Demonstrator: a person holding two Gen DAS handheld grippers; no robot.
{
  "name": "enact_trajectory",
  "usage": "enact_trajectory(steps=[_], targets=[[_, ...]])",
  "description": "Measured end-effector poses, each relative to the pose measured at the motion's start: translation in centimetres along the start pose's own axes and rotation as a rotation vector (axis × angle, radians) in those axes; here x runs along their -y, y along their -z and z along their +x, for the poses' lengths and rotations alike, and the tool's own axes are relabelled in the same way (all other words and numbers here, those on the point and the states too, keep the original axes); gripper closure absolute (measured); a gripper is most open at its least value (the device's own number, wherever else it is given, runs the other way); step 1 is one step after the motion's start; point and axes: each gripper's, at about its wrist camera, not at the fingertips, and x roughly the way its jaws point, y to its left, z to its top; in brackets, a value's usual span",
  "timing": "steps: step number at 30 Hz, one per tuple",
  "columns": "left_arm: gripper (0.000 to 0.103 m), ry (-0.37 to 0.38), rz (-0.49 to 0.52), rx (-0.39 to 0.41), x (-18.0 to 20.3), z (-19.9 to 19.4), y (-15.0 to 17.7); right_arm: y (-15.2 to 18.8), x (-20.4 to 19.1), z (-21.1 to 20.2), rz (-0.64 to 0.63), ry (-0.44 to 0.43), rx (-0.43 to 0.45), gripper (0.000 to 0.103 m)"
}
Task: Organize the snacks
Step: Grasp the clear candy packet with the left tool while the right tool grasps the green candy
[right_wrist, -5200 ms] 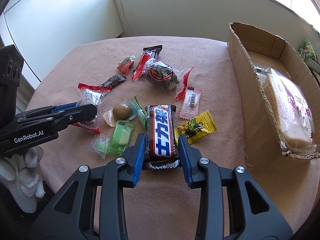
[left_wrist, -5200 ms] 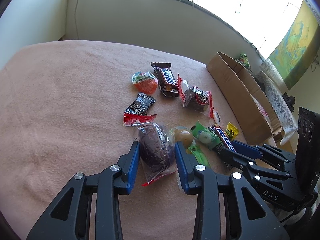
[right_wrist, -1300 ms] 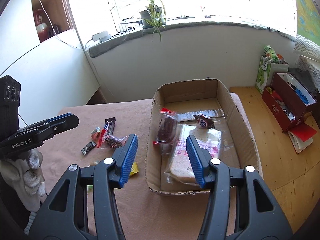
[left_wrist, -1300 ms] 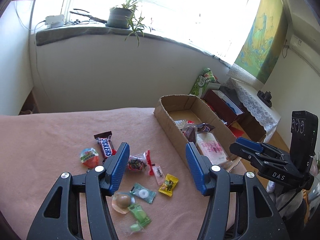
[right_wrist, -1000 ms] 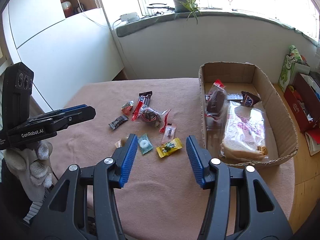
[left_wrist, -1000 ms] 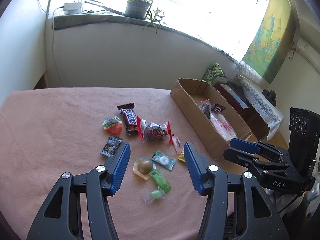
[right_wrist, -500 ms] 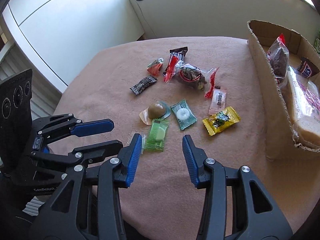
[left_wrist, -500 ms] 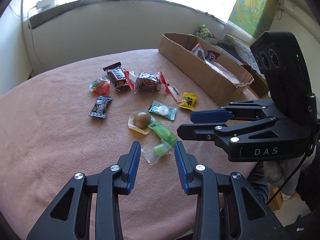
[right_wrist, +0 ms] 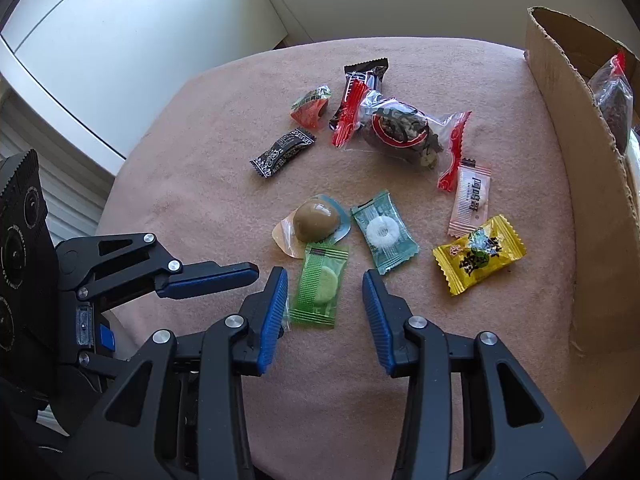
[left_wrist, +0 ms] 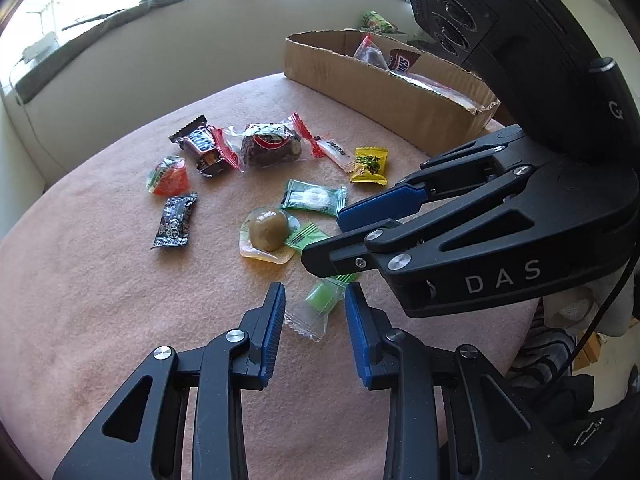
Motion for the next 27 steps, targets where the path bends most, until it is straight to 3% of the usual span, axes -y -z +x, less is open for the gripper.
enact_trajectory(steps=[7,17,21,27], targets=[[0.08,0.007,-0.001,-0.002,0.1,0.7,0.5,-0.3,-1.1,0.8,-0.077,0.095,-0.015,0.074],[0.081,0.012,-0.035,0.016,-0.1,0.1,1.2,-0.1,-1.9,0.9,-0.152,0.163,-0.02,0.08],[0.082,0.016,-0.082,0.024,-0.7,-0.2,1.3,0.7,-1.7,0.5,-0.131,0.161,-0.004,0.086],[0.082,0.02,-0.164,0.055,-1.6,-0.9,1.5,1.4,-1.4,-0.2,-0.108,0.154,0.034,0.087]])
